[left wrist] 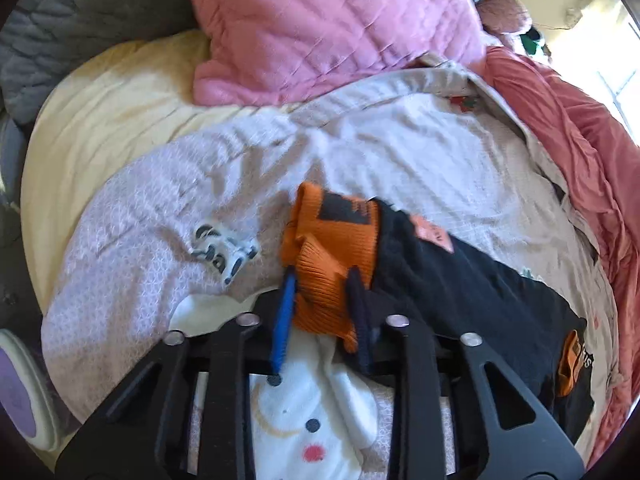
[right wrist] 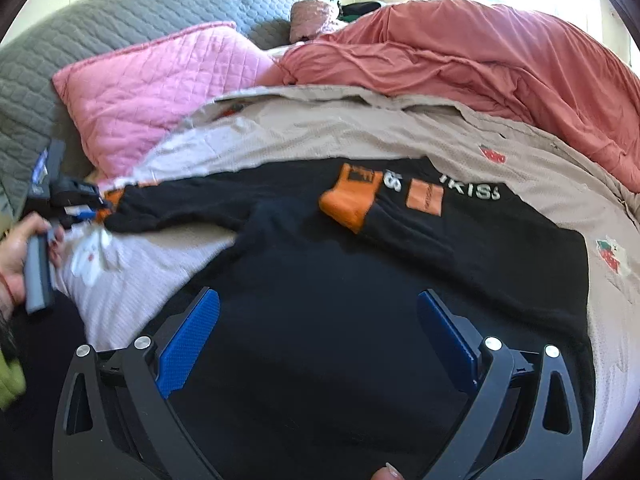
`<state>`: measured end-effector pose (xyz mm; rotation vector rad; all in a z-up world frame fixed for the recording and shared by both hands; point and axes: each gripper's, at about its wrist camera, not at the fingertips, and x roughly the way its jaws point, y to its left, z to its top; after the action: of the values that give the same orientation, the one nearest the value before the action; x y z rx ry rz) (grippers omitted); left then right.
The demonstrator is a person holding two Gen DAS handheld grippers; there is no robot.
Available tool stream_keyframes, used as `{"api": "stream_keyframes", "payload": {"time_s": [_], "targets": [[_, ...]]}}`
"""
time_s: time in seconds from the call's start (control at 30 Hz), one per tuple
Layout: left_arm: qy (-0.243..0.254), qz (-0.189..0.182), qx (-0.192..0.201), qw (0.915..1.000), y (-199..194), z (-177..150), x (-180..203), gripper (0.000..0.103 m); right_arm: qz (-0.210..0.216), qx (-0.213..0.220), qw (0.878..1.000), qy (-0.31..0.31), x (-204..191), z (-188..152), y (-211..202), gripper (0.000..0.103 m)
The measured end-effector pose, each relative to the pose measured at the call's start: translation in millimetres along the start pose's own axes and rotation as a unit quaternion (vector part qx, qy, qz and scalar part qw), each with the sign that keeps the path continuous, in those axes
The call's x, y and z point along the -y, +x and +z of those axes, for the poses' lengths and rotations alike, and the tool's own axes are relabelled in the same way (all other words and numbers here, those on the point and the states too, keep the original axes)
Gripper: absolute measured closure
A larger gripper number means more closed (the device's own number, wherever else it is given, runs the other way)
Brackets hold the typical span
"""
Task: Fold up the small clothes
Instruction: 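Close the left gripper on the orange cuff and lift it, then fold the sleeve across the sweatshirt back and open the left gripper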
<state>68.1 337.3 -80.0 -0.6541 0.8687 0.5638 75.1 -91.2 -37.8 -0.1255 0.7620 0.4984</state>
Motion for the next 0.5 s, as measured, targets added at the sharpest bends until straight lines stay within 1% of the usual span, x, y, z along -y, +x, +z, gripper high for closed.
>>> {"api": "stream_keyframes", "payload": {"time_s": [0.13, 0.27, 0.33, 0.43, 0.5], "targets": [[0.044, -0.012, 0.040, 0.9981, -19, -5, 18, 0.091, -0.002, -0.012, 1.000, 0.019, 20, -12, 7, 0.005], [0.063, -0.030, 0.062, 0.9956, -43, -10, 33, 0.091, -0.004, 0.000, 0.999, 0.040, 40, -11, 5, 0.005], [0.076, -0.048, 0.068, 0.9936, -55, -13, 46, 0.091, 0.000, 0.010, 0.999, 0.052, 50, -10, 3, 0.005], [0.106, -0.081, 0.075, 0.9882, -75, -20, 79, 0.091, 0.002, 0.021, 0.998, 0.058, 59, -8, 0, 0.005], [0.127, -0.111, 0.074, 0.9829, -85, -24, 107, 0.091, 0.003, 0.027, 0.998, 0.061, 65, -6, -1, 0.005]]}}
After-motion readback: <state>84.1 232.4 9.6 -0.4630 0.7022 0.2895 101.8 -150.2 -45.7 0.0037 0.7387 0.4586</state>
